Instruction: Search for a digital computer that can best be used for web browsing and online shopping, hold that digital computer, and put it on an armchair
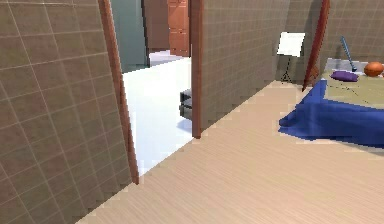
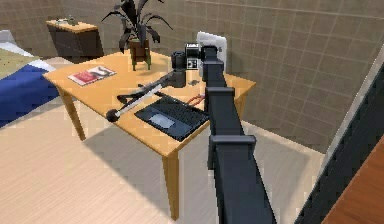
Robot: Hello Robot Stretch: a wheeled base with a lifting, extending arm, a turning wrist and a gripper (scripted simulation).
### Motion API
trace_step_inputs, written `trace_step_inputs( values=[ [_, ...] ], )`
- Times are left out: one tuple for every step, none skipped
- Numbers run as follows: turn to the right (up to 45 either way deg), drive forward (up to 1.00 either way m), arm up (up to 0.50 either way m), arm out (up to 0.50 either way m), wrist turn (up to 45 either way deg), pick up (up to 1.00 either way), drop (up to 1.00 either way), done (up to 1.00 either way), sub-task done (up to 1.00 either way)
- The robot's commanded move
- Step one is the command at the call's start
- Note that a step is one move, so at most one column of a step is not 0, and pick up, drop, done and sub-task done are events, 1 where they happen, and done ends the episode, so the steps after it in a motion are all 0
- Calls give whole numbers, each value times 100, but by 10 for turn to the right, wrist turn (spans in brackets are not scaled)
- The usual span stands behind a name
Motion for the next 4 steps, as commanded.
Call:
trace_step_inputs(
  values=[
    [0,0,0,0,450,0,0,0,0],
    [0,0,0,0,360,0,0,0,0],
    [0,0,-30,0,0,0,0,0,0],
    [0,0,0,0,0,100,0,0,0]
  ],
)
